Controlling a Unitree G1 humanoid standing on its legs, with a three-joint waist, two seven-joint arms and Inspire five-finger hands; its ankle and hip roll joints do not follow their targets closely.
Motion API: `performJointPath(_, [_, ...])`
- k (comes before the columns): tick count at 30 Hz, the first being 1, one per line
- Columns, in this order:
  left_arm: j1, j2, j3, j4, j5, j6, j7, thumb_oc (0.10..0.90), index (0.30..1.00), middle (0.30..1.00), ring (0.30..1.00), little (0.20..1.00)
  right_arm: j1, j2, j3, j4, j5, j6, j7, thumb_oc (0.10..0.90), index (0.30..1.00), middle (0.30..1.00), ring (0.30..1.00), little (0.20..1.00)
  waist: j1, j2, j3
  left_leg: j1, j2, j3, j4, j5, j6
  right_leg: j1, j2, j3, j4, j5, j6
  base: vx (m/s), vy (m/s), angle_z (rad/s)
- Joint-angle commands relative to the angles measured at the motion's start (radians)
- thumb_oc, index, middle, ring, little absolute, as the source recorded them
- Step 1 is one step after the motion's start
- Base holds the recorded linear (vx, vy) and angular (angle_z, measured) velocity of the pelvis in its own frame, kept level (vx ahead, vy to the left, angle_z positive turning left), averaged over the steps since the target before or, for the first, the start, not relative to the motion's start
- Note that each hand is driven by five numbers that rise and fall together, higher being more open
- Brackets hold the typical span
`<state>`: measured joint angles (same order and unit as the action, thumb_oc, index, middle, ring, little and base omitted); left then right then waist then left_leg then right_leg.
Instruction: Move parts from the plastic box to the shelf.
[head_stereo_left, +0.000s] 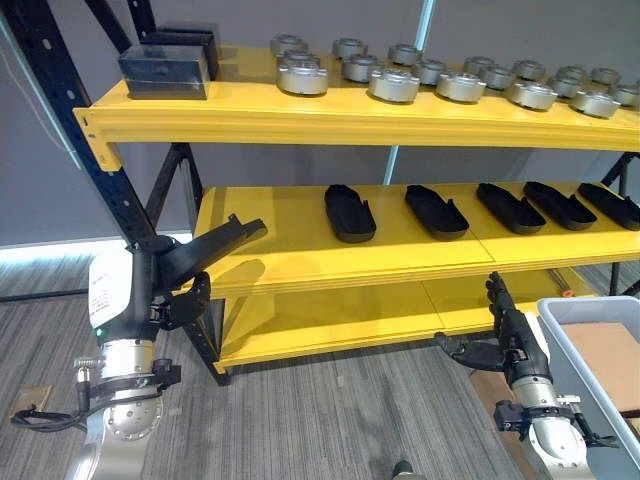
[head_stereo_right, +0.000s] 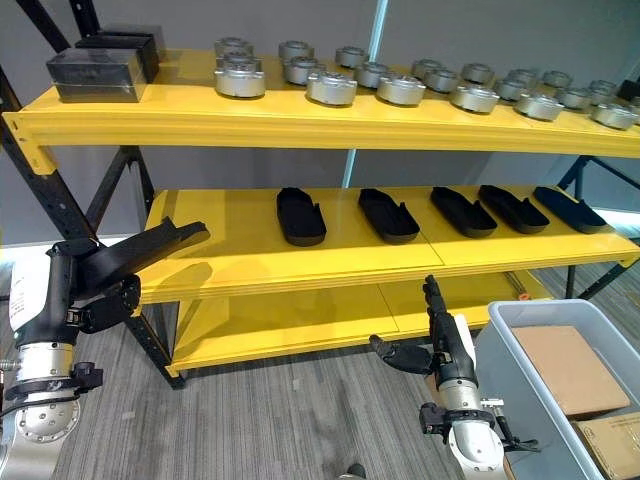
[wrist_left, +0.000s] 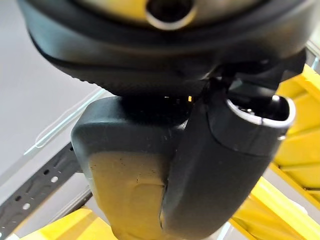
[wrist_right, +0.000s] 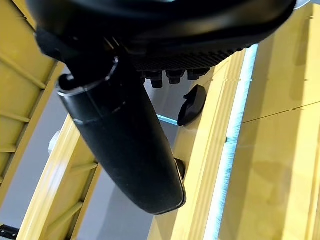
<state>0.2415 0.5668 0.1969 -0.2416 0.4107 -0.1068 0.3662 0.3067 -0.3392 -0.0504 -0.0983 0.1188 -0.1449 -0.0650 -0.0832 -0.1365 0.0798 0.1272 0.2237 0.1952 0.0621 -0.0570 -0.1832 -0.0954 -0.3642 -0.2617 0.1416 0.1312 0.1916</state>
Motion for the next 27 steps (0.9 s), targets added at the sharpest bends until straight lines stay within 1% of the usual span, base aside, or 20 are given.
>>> performJointPath(1, [-0.205, 0.066, 0.019, -0.063, 0.063, -0.046, 0.084, 0.400, 0.300, 0.300, 0.300, 0.300, -0.096, -0.035, -0.058, -0.080, -0.022, -0.074, -0.007, 0.900, 1.000, 1.000, 1.000, 1.000, -0.009, 0.030, -0.012, -0.004, -0.035, -0.010, 0.011, -0.070, 0.104, 0.058, -0.027, 0.022, 0.136, -0.159, 0.036, 0.04, -0.022, -0.10])
performJointPath(4, [-0.278, 0.085, -0.032, 0.001, 0.117, -0.023, 0.072, 0.400, 0.300, 0.300, 0.300, 0.300, -0.093, -0.044, -0.052, -0.077, -0.028, -0.066, 0.007, 0.900, 1.000, 1.000, 1.000, 1.000, -0.030, 0.039, -0.020, 0.004, -0.023, -0.008, -0.011, -0.055, 0.098, 0.060, -0.013, 0.023, 0.127, -0.164, 0.034, 0.05, -0.031, -0.08])
performJointPath(7, [-0.315, 0.090, -0.055, 0.038, 0.133, -0.011, 0.075, 0.400, 0.300, 0.300, 0.300, 0.300, -0.096, -0.045, -0.047, -0.073, -0.025, -0.064, 0.013, 0.900, 1.000, 1.000, 1.000, 1.000, -0.037, 0.043, -0.025, 0.012, -0.019, -0.006, -0.032, -0.045, 0.096, 0.064, -0.003, 0.027, 0.110, -0.155, 0.033, 0.04, -0.023, -0.01])
performJointPath(8, [-0.341, 0.094, -0.073, 0.059, 0.152, 0.001, 0.068, 0.400, 0.300, 0.300, 0.300, 0.300, -0.103, -0.049, -0.036, -0.071, -0.032, -0.061, 0.014, 0.900, 1.000, 1.000, 1.000, 1.000, -0.046, 0.046, -0.033, 0.014, -0.018, -0.004, -0.049, -0.035, 0.093, 0.066, 0.004, 0.033, 0.089, -0.145, 0.032, 0.04, -0.014, -0.03])
performJointPath(10, [-0.377, 0.097, -0.095, 0.087, 0.165, 0.004, 0.074, 0.400, 0.300, 0.300, 0.300, 0.300, -0.113, -0.050, -0.029, -0.063, -0.026, -0.061, 0.016, 0.900, 1.000, 1.000, 1.000, 1.000, -0.049, 0.050, -0.041, 0.017, -0.016, -0.002, -0.073, -0.020, 0.091, 0.069, 0.011, 0.035, 0.061, -0.120, 0.034, 0.05, -0.010, -0.07])
performJointPath(12, [-0.417, 0.103, -0.119, 0.113, 0.184, 0.016, 0.074, 0.400, 0.300, 0.300, 0.300, 0.300, -0.124, -0.051, -0.015, -0.058, -0.021, -0.060, 0.017, 0.900, 1.000, 1.000, 1.000, 1.000, -0.052, 0.054, -0.050, 0.019, -0.020, 0.004, -0.096, -0.009, 0.091, 0.075, 0.011, 0.035, 0.023, -0.090, 0.042, 0.04, 0.010, -0.08])
performJointPath(14, [-0.428, 0.103, -0.127, 0.124, 0.188, 0.017, 0.076, 0.400, 0.300, 0.300, 0.300, 0.300, -0.127, -0.050, -0.013, -0.054, -0.023, -0.058, 0.017, 0.900, 1.000, 1.000, 1.000, 1.000, -0.051, 0.054, -0.052, 0.020, -0.023, 0.004, -0.105, -0.004, 0.091, 0.081, 0.011, 0.032, 0.007, -0.079, 0.044, 0.04, 0.024, -0.10])
performJointPath(15, [-0.449, 0.103, -0.137, 0.145, 0.194, 0.028, 0.080, 0.400, 0.300, 0.300, 0.300, 0.300, -0.137, -0.051, 0.001, -0.053, -0.029, -0.055, 0.016, 0.900, 1.000, 1.000, 1.000, 1.000, -0.051, 0.055, -0.060, 0.019, -0.029, 0.007, -0.113, -0.003, 0.089, 0.088, 0.008, 0.033, -0.022, -0.056, 0.051, 0.06, 0.043, -0.14])
performJointPath(16, [-0.457, 0.103, -0.140, 0.155, 0.195, 0.032, 0.087, 0.400, 0.300, 0.300, 0.300, 0.300, -0.142, -0.050, 0.008, -0.050, -0.029, -0.054, 0.017, 0.900, 1.000, 1.000, 1.000, 1.000, -0.050, 0.054, -0.063, 0.018, -0.033, 0.010, -0.112, -0.005, 0.091, 0.093, 0.008, 0.035, -0.044, -0.039, 0.054, 0.08, 0.084, -0.14])
performJointPath(17, [-0.465, 0.106, -0.129, 0.153, 0.198, 0.039, 0.092, 0.400, 0.300, 0.300, 0.300, 0.300, -0.151, -0.053, 0.018, -0.053, -0.038, -0.050, 0.017, 0.900, 1.000, 1.000, 1.000, 1.000, -0.044, 0.051, -0.064, 0.010, -0.041, 0.017, -0.088, -0.023, 0.096, 0.096, 0.002, 0.046, -0.070, -0.015, 0.061, 0.06, 0.095, -0.18])
performJointPath(18, [-0.465, 0.108, -0.126, 0.152, 0.199, 0.040, 0.096, 0.400, 0.300, 0.300, 0.300, 0.300, -0.154, -0.050, 0.022, -0.051, -0.032, -0.050, 0.018, 0.900, 1.000, 1.000, 1.000, 1.000, -0.043, 0.050, -0.062, 0.006, -0.046, 0.016, -0.073, -0.033, 0.101, 0.096, -0.001, 0.053, -0.071, -0.006, 0.063, 0.05, 0.131, -0.25])
performJointPath(19, [-0.461, 0.110, -0.122, 0.146, 0.196, 0.037, 0.100, 0.400, 0.300, 0.300, 0.300, 0.300, -0.154, -0.046, 0.021, -0.044, -0.020, -0.048, 0.020, 0.900, 1.000, 1.000, 1.000, 1.000, -0.039, 0.046, -0.058, -0.005, -0.057, 0.015, -0.036, -0.058, 0.114, 0.096, -0.011, 0.067, -0.067, 0.001, 0.064, 0.04, 0.220, -0.21])
performJointPath(20, [-0.463, 0.115, -0.124, 0.140, 0.196, 0.039, 0.101, 0.400, 0.300, 0.300, 0.300, 0.300, -0.151, -0.045, 0.016, -0.045, -0.024, -0.048, 0.017, 0.900, 1.000, 1.000, 1.000, 1.000, -0.037, 0.046, -0.046, -0.022, -0.082, 0.003, 0.007, -0.091, 0.140, 0.087, -0.031, 0.084, -0.026, 0.008, 0.064, 0.02, 0.280, -0.18])
performJointPath(21, [-0.465, 0.113, -0.130, 0.142, 0.194, 0.040, 0.101, 0.400, 0.300, 0.300, 0.300, 0.300, -0.142, -0.043, 0.009, -0.044, -0.022, -0.050, 0.013, 0.900, 1.000, 1.000, 1.000, 1.000, -0.042, 0.047, -0.033, -0.024, -0.097, -0.003, 0.022, -0.109, 0.157, 0.072, -0.046, 0.100, 0.030, 0.023, 0.063, -0.01, 0.332, -0.06])
performJointPath(22, [-0.466, 0.112, -0.135, 0.141, 0.196, 0.041, 0.098, 0.400, 0.300, 0.300, 0.300, 0.300, -0.131, -0.039, 0.000, -0.047, -0.025, -0.051, 0.012, 0.900, 1.000, 1.000, 1.000, 1.000, -0.049, 0.050, -0.023, -0.028, -0.116, -0.012, 0.023, -0.114, 0.173, 0.052, -0.061, 0.119, 0.086, 0.050, 0.058, -0.04, 0.206, 0.00])
performJointPath(23, [-0.467, 0.113, -0.135, 0.141, 0.196, 0.041, 0.098, 0.400, 0.300, 0.300, 0.300, 0.300, -0.131, -0.038, -0.001, -0.048, -0.025, -0.050, 0.012, 0.900, 1.000, 1.000, 1.000, 1.000, -0.047, 0.046, -0.027, -0.034, -0.122, -0.010, 0.022, -0.109, 0.176, 0.043, -0.066, 0.124, 0.087, 0.054, 0.059, -0.05, 0.332, 0.15])
performJointPath(24, [-0.470, 0.107, -0.148, 0.141, 0.197, 0.042, 0.091, 0.400, 0.300, 0.300, 0.300, 0.300, -0.102, -0.022, -0.013, -0.056, -0.024, -0.052, 0.012, 0.900, 1.000, 1.000, 1.000, 1.000, -0.074, 0.060, 0.001, -0.023, -0.153, -0.031, 0.020, -0.118, 0.209, -0.010, -0.077, 0.179, 0.220, 0.146, 0.033, -0.05, 0.230, 0.14])
performJointPath(25, [-0.471, 0.107, -0.149, 0.142, 0.197, 0.042, 0.092, 0.400, 0.300, 0.300, 0.300, 0.300, -0.102, -0.021, -0.014, -0.057, -0.024, -0.051, 0.012, 0.900, 1.000, 1.000, 1.000, 1.000, -0.071, 0.056, -0.003, -0.029, -0.159, -0.028, 0.018, -0.111, 0.212, -0.021, -0.081, 0.186, 0.222, 0.151, 0.033, -0.06, 0.437, 0.38])
performJointPath(26, [-0.475, 0.107, -0.158, 0.140, 0.189, 0.041, 0.083, 0.400, 0.300, 0.300, 0.300, 0.300, -0.092, -0.014, -0.017, -0.055, -0.025, -0.053, 0.005, 0.900, 1.000, 1.000, 1.000, 1.000, -0.087, 0.079, 0.031, -0.017, -0.170, -0.037, 0.017, -0.110, 0.235, -0.093, -0.047, 0.240, 0.342, 0.168, 0.011, 0.00, 0.383, 0.23])
performJointPath(27, [-0.464, 0.108, -0.152, 0.134, 0.185, 0.043, 0.079, 0.400, 0.300, 0.300, 0.300, 0.300, -0.084, -0.009, -0.016, -0.055, -0.021, -0.057, 0.004, 0.900, 1.000, 1.000, 1.000, 1.000, -0.091, 0.099, 0.047, 0.005, -0.179, -0.019, 0.007, -0.119, 0.243, -0.164, -0.053, 0.197, 0.358, 0.125, 0.005, 0.21, 0.374, 0.26])
